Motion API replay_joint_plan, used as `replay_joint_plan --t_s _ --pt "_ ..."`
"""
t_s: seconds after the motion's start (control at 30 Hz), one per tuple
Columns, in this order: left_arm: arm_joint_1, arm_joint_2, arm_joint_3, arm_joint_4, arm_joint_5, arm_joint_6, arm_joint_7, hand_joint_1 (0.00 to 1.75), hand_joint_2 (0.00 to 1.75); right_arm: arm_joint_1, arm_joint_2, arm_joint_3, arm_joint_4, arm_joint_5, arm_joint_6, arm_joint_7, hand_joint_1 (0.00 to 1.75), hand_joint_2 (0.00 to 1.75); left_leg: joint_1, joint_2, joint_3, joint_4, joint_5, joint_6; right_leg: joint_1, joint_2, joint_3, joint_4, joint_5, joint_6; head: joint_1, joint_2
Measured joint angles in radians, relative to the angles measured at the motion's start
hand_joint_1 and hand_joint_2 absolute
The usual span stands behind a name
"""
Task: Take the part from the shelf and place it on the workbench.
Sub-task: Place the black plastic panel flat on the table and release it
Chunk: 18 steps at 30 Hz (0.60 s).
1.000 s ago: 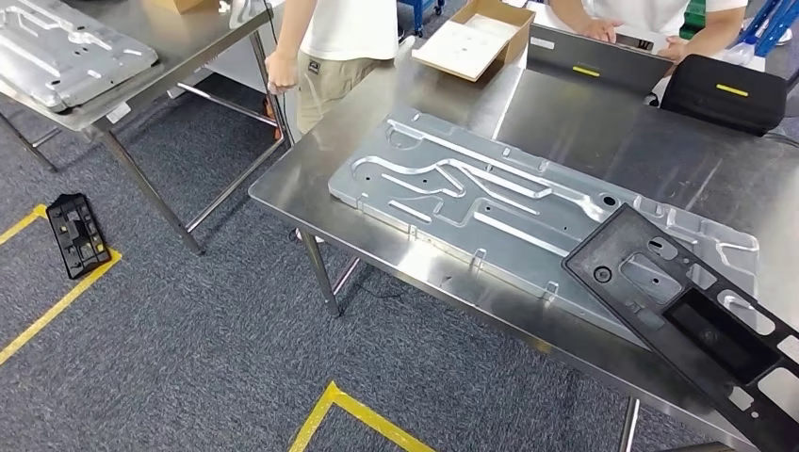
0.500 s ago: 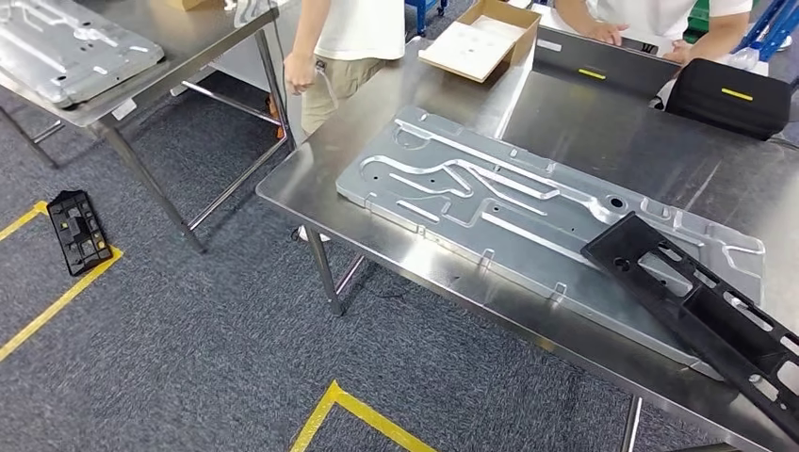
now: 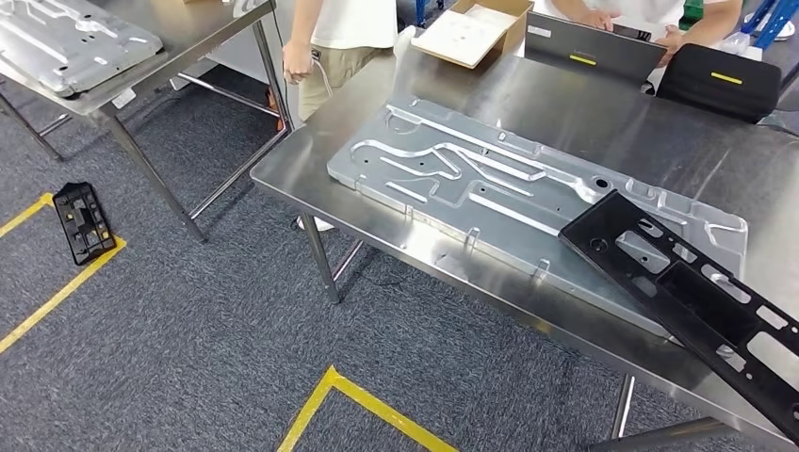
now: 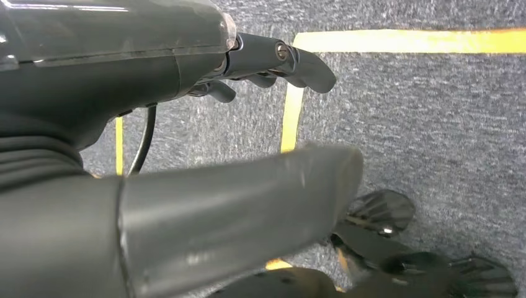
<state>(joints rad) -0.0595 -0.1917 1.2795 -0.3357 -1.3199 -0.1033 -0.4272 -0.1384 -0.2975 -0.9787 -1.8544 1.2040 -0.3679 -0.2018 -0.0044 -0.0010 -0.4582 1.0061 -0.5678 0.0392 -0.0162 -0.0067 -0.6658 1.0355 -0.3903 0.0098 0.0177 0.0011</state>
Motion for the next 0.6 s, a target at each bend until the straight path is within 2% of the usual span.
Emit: replay_joint_plan --t_s 0.03,0.1,0.13,0.17,0.2,0.27,0.3,0.33,0.37,0.4,0.47,0.5,0.53,0.6 --pt "-0.001 0.000 0.000 0.000 0.000 0.000 -0.002 0.00 0.00 0.002 0.002 -0.001 -0.001 -0.001 0.007 -0.004 0.00 0.00 -0.003 0.001 0.005 -0.015 0.000 0.004 -0.001 -0.001 0.001 -0.002 0.006 0.007 0.000 0.000" --pt "0.001 0.000 0.000 0.000 -0.002 0.000 -0.007 0.00 0.00 0.009 0.004 -0.002 -0.004 -0.004 0.025 -0.011 0.00 0.00 -0.005 0.001 0.003 -0.022 0.017 0.014 -0.006 -0.001 0.002 -0.011 0.019 0.022 0.000 0.000" --pt "0.002 0.000 0.000 0.000 -0.003 -0.001 -0.010 0.00 0.00 0.014 0.005 -0.002 -0.004 -0.006 0.034 -0.013 0.00 0.00 -0.005 0.002 0.000 -0.029 0.029 0.020 -0.009 0.000 0.000 -0.009 0.017 0.028 0.000 0.000" --pt "0.003 0.000 0.000 0.000 -0.004 -0.002 -0.013 0.00 0.00 0.018 0.006 -0.002 -0.006 -0.008 0.045 -0.013 0.00 0.00 -0.003 0.004 -0.003 -0.035 0.041 0.026 -0.010 0.001 -0.008 0.006 0.000 0.033 0.000 0.000" --pt "0.004 0.001 0.000 0.000 -0.006 -0.003 -0.014 0.00 0.00 0.021 0.006 -0.002 -0.006 -0.009 0.057 -0.014 0.00 0.00 0.000 0.006 -0.009 -0.040 0.052 0.030 -0.011 0.002 -0.023 0.044 -0.032 0.036 0.000 0.000" --pt "0.003 0.002 0.000 0.000 -0.006 -0.004 -0.016 0.00 0.00 0.027 0.008 -0.002 -0.006 -0.010 0.078 -0.014 0.00 0.00 -0.002 0.010 -0.024 -0.039 0.063 0.033 -0.012 0.003 -0.071 0.175 -0.119 0.043 0.000 0.000" --pt "0.003 0.002 0.000 0.000 -0.006 -0.004 -0.017 0.00 0.00 0.031 0.010 -0.002 -0.006 -0.010 0.084 -0.014 0.00 0.00 -0.002 0.011 -0.030 -0.038 0.067 0.032 -0.013 0.003 -0.090 0.236 -0.149 0.046 0.000 0.000" --pt "0.003 0.002 0.000 0.000 -0.006 -0.004 -0.017 0.00 0.00 0.034 0.011 -0.002 -0.006 -0.010 0.087 -0.014 0.00 0.00 -0.003 0.011 -0.036 -0.035 0.070 0.032 -0.013 0.003 -0.093 0.267 -0.160 0.047 0.000 0.000" --pt "0.004 0.002 0.000 0.000 -0.006 -0.003 -0.017 0.00 0.00 0.035 0.012 -0.002 -0.006 -0.010 0.088 -0.014 0.00 0.00 -0.003 0.011 -0.039 -0.032 0.071 0.031 -0.013 0.003 -0.075 0.257 -0.152 0.048 0.000 0.000" --pt "0.004 0.001 0.000 0.000 -0.006 -0.003 -0.017 0.00 0.00 0.036 0.012 -0.002 -0.007 -0.009 0.091 -0.013 0.00 0.00 -0.002 0.010 -0.040 -0.029 0.071 0.029 -0.014 0.003 -0.042 0.214 -0.130 0.047 0.000 0.000" --pt "0.001 0.000 0.000 0.000 -0.007 0.000 -0.017 0.00 0.00 0.036 0.012 -0.002 -0.007 -0.007 0.102 -0.012 0.00 0.00 -0.002 0.003 -0.045 -0.021 0.068 0.022 -0.014 0.022 0.049 0.072 -0.088 0.042 0.000 0.000" --pt "-0.001 -0.001 0.000 0.000 -0.007 0.002 -0.017 0.00 0.00 0.038 0.012 -0.002 -0.008 -0.007 0.108 -0.011 0.00 0.00 -0.003 -0.001 -0.049 -0.016 0.066 0.017 -0.013 0.030 0.078 0.022 -0.078 0.036 0.000 0.000" --pt "-0.003 -0.001 0.000 0.000 -0.007 0.005 -0.018 0.00 0.00 0.041 0.012 -0.002 -0.009 -0.006 0.113 -0.010 0.00 0.00 -0.003 -0.006 -0.053 -0.013 0.065 0.011 -0.011 0.037 0.096 -0.010 -0.076 0.030 0.000 0.000" --pt "-0.006 -0.002 0.000 0.000 -0.007 0.009 -0.018 0.00 0.00 0.046 0.012 -0.002 -0.012 -0.006 0.118 -0.010 0.00 0.00 -0.002 -0.014 -0.058 -0.011 0.066 -0.001 -0.007 0.027 0.097 -0.015 -0.079 0.017 0.000 0.000"
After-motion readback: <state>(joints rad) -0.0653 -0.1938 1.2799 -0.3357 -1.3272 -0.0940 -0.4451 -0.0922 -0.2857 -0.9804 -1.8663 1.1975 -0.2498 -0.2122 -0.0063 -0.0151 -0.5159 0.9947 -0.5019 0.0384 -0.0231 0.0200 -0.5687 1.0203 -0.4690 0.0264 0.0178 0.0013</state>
